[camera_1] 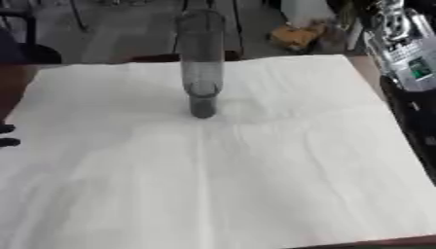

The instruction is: Arrange flowers into the vase.

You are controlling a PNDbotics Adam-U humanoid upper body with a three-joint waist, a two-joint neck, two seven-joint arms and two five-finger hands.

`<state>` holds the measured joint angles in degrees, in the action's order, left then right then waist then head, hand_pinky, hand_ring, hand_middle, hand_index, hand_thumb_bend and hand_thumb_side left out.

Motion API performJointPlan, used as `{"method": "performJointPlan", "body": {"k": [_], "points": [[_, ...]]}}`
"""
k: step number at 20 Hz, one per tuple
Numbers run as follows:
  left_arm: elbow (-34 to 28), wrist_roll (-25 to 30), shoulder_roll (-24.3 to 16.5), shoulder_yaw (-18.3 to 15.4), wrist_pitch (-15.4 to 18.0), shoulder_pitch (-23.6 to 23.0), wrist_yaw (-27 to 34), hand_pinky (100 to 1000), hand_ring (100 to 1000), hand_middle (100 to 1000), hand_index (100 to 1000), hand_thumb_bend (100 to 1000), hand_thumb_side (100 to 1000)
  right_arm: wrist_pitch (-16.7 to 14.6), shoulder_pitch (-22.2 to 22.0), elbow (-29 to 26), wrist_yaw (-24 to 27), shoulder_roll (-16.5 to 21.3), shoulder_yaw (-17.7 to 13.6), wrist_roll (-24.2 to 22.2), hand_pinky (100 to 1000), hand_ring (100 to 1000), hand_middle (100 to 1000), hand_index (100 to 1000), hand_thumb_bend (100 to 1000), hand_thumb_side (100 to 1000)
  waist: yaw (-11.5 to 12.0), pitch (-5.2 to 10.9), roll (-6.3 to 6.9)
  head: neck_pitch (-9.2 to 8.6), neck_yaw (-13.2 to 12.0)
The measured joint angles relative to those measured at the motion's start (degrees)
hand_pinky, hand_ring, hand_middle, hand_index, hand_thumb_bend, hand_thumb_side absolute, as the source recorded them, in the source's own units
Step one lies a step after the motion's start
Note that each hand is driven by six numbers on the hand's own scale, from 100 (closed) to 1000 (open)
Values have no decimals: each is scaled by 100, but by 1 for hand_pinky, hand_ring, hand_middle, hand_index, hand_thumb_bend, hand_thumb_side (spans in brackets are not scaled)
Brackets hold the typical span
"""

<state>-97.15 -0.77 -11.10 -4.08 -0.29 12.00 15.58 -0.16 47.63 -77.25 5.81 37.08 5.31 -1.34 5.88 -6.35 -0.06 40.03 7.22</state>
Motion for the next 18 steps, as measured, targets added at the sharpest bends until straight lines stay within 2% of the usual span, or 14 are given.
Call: {"method": "performJointPlan", "body": {"k": [2,3,4,14,18], "points": [[2,7,-1,7,-5,-4,0,568,636,545,650,607,821,-14,100,40,87,-1,0,7,100,100,100,321,100,1000,63,15,-22,-28,51],[5,15,-1,26,-10,-6,4,568,636,545,650,607,821,-21,146,57,114,-3,0,7,100,100,100,321,100,968,101,19,-26,-31,75],[15,28,-1,39,-17,-11,7,568,636,545,650,607,821,-32,192,67,136,-8,0,8,100,100,100,321,100,1000,138,20,-27,-34,102],[36,115,-1,134,-29,-8,58,568,635,544,649,608,821,-76,627,236,359,-265,-12,56,100,100,100,318,100,1000,531,32,-46,-154,509],[36,138,2,155,-34,17,71,568,634,543,649,609,820,-79,758,242,451,-358,-41,79,100,100,100,316,100,1000,808,32,-46,-190,714]]}}
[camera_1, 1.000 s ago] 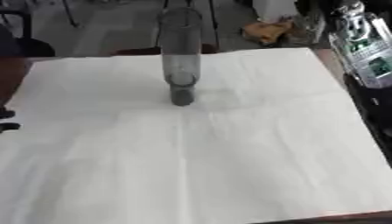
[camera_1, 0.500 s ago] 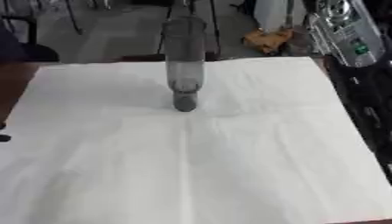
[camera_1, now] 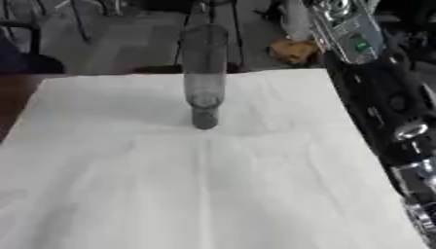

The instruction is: Arrange flowers into the vase.

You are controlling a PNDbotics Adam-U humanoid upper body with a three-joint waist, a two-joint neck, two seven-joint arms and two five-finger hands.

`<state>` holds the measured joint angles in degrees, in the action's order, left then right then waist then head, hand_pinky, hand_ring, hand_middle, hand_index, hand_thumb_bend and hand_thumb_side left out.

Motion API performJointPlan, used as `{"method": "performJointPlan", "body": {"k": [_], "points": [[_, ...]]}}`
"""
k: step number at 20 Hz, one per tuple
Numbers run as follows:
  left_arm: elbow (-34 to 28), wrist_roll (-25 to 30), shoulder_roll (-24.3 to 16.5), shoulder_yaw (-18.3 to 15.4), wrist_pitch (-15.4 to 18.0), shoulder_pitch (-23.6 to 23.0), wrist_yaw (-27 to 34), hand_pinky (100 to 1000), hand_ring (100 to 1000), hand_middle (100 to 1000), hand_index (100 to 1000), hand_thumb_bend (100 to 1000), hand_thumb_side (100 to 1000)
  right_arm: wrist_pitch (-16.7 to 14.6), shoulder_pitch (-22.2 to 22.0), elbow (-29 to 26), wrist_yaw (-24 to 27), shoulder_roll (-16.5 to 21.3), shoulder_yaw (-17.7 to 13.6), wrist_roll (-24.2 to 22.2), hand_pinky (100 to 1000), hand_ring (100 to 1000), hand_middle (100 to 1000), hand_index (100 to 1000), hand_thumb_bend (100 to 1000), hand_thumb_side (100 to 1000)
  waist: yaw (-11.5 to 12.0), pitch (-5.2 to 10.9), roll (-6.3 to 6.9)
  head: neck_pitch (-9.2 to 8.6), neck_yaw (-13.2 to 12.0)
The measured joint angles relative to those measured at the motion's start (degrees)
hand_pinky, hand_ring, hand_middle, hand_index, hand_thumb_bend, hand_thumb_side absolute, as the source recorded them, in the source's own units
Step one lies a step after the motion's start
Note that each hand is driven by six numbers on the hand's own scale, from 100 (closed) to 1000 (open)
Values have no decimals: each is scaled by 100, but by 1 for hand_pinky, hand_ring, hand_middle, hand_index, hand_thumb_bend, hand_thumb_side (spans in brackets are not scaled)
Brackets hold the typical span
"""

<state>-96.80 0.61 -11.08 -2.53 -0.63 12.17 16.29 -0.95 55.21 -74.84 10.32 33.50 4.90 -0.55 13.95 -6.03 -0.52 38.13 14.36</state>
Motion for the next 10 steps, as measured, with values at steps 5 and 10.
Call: {"method": "performJointPlan", "body": {"k": [5,10], "points": [[0,28,5,26,-3,47,32,569,634,543,649,618,832,-8,82,-1,75,-98,-13,8,100,100,100,317,100,959,266,0,0,-46,202],[0,77,21,88,-22,93,39,569,634,543,649,610,821,-5,82,4,146,-184,-31,6,100,100,100,318,100,1000,470,0,0,-93,339]]}}
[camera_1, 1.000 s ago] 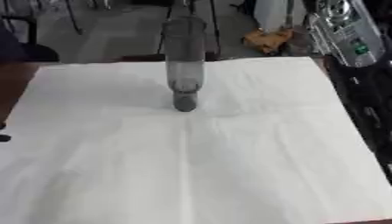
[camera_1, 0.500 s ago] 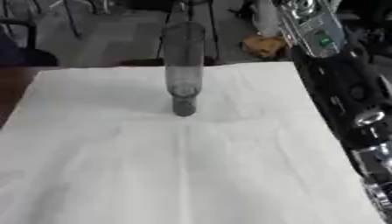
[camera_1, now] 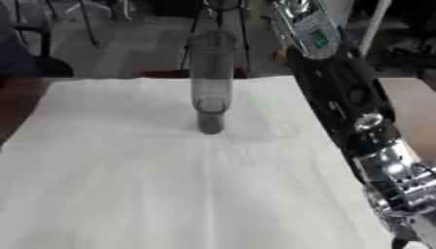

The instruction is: Arrange flowers into the vase.

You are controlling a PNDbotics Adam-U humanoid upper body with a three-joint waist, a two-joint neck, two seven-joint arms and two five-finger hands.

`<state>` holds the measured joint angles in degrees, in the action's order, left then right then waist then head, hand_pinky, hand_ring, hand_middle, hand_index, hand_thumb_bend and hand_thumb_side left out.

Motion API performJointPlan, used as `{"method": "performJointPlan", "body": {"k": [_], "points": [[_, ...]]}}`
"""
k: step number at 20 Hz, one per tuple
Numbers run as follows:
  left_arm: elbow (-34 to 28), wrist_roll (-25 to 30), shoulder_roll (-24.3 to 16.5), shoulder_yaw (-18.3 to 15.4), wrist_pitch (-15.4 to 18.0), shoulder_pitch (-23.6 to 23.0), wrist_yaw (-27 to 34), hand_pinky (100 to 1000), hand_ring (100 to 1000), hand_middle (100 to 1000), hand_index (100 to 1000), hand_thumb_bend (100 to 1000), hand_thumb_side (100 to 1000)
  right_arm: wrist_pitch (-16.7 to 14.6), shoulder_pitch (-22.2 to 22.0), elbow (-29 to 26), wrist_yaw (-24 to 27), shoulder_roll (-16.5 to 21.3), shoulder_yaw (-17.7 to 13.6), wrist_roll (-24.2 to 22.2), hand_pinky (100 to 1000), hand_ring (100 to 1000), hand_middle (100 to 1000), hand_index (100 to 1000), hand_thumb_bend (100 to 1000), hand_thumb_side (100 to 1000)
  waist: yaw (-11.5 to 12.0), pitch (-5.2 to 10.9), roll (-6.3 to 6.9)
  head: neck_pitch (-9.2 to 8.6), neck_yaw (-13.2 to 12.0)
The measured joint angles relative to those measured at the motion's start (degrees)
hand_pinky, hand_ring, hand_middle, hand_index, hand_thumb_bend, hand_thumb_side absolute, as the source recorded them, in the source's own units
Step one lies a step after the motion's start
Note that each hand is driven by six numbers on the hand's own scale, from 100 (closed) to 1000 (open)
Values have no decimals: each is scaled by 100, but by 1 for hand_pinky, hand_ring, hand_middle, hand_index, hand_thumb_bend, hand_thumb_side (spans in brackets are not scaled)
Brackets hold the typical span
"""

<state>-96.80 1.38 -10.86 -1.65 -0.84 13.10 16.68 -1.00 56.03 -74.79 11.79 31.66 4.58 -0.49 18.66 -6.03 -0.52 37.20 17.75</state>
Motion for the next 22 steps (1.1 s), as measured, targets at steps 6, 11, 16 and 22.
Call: {"method": "performJointPlan", "body": {"k": [6,11,16,22], "points": [[0,21,35,3,-4,6,13,569,634,543,649,610,821,3,0,24,44,-56,-3,-3,100,100,100,318,100,1000,57,0,0,-2,56],[0,22,36,3,-4,7,17,568,634,543,649,610,821,4,0,25,46,-61,-9,-5,100,100,100,318,100,1000,71,0,0,-2,63],[0,41,56,35,-7,43,38,569,633,542,648,613,821,82,-64,149,86,-219,-35,-45,100,100,100,326,100,1000,182,-6,2,-22,215],[0,54,91,39,-15,47,47,569,633,542,647,614,821,171,-65,269,111,-418,-35,-109,100,100,100,328,100,1000,179,-6,2,-24,301]]}}
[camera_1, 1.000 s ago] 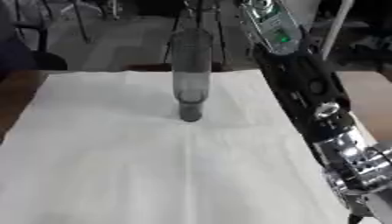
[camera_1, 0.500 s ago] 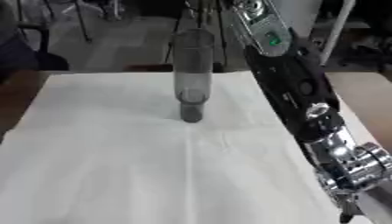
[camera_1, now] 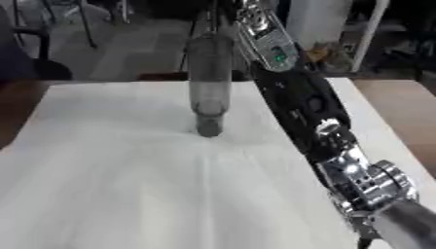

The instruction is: Arrange flowers into the vase.

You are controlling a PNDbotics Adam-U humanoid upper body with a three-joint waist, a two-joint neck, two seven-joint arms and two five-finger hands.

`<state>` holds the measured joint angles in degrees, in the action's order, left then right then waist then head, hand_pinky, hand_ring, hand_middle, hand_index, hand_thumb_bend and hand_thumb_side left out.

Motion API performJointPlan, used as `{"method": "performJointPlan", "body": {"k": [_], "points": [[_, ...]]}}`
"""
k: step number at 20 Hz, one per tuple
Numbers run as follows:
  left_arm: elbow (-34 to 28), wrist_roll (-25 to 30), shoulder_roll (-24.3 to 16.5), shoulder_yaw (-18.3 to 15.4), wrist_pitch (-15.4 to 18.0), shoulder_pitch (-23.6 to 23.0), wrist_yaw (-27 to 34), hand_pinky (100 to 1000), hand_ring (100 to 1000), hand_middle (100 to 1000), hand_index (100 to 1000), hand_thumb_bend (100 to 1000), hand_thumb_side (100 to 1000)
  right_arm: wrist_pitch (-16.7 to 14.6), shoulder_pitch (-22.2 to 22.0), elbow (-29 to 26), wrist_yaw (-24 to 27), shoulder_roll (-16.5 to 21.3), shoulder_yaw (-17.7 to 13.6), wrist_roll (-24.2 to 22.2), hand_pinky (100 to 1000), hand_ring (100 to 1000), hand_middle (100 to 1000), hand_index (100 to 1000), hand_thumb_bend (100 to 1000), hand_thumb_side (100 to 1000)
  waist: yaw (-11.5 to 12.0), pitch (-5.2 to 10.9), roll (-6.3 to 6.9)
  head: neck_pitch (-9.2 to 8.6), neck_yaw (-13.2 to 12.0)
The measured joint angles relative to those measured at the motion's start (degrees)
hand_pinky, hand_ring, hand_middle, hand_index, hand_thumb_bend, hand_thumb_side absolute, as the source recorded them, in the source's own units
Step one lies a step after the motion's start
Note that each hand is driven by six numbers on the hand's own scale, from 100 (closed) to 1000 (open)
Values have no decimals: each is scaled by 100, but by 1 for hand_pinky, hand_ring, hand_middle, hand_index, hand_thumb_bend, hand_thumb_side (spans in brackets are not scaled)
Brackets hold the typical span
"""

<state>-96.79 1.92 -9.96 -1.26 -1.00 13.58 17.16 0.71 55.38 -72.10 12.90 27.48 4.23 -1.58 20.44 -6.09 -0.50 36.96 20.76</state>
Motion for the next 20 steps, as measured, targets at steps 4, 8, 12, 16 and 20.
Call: {"method": "performJointPlan", "body": {"k": [4,8,12,16,20], "points": [[0,0,0,0,0,0,1,569,633,541,647,615,821,17,0,10,-14,-18,2,-22,100,100,100,336,100,1000,-29,-1,0,-2,7],[0,0,0,0,0,0,1,569,633,541,647,615,821,39,-17,57,-49,-50,4,-49,100,100,100,377,100,1000,-60,-1,0,-4,11],[1,0,0,0,0,0,2,569,632,541,647,615,821,59,-62,108,-190,-51,23,-122,100,214,165,476,100,1000,-96,-1,0,-5,18],[2,0,0,0,0,-1,2,569,632,540,646,606,829,71,-131,161,-383,-58,41,-234,206,352,305,555,100,1000,-130,-1,0,-16,20],[3,-6,0,-1,3,-2,2,569,632,540,646,607,830,96,-147,212,-431,-80,42,-319,337,462,416,608,100,1000,-139,-1,0,-19,27]]}}
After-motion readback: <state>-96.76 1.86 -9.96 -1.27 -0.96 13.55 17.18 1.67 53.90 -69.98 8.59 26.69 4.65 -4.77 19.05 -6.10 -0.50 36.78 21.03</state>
